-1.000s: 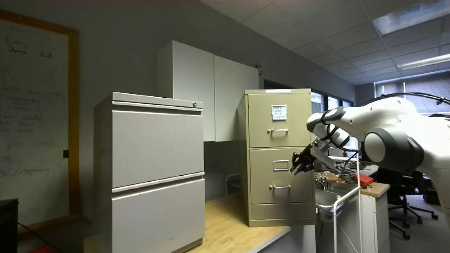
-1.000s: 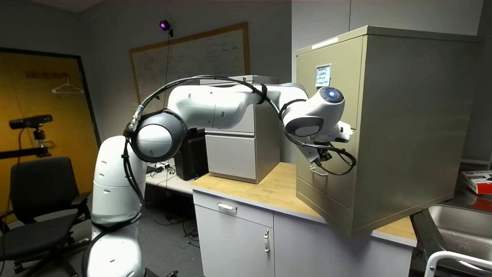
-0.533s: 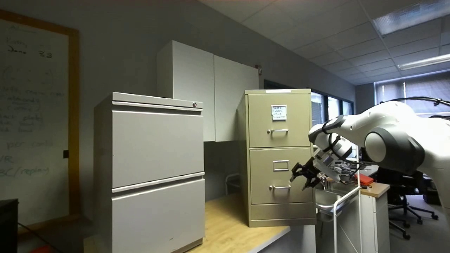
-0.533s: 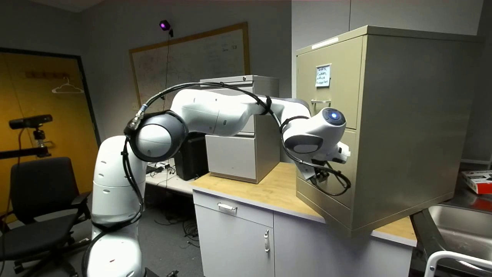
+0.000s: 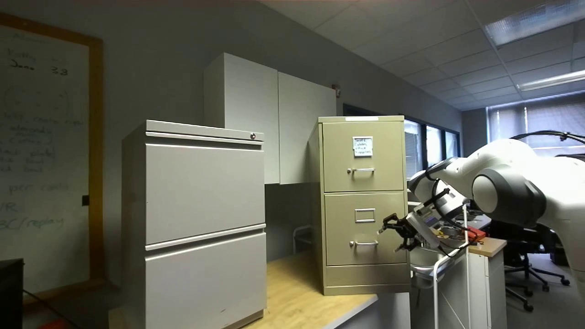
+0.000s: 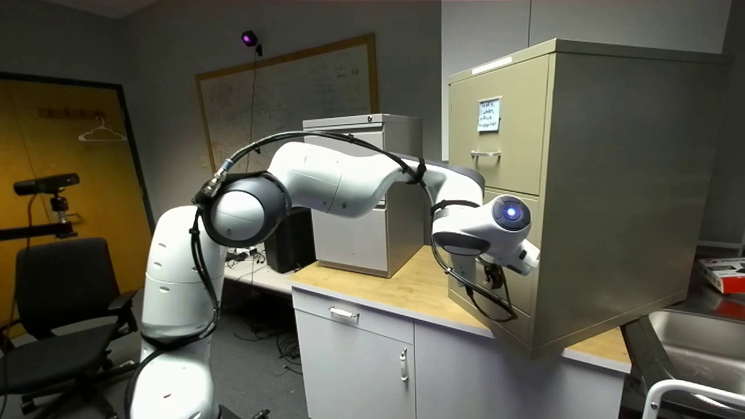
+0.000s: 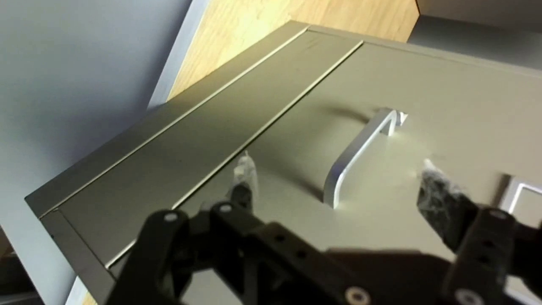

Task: Pull open the bottom drawer of the beige filing cabinet

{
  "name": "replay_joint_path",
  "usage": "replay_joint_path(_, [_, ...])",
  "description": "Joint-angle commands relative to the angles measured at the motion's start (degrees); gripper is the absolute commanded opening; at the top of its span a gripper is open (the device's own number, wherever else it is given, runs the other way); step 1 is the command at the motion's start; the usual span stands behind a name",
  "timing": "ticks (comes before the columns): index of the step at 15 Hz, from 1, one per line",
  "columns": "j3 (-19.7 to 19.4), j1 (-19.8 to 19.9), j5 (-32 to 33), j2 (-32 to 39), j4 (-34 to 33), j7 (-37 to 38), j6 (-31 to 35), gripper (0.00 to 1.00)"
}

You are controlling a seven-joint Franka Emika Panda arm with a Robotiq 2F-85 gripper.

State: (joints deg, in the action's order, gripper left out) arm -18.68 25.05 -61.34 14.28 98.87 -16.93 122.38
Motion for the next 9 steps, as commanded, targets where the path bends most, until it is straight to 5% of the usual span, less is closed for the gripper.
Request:
replay_joint_path(1, [0.4, -0.1, -2.2, 1.3, -2.3, 4.1, 2.7, 1.0])
replay_joint_path(9, [1.7, -1.2, 0.5, 7.8, -7.6, 10.0, 3.6, 1.0])
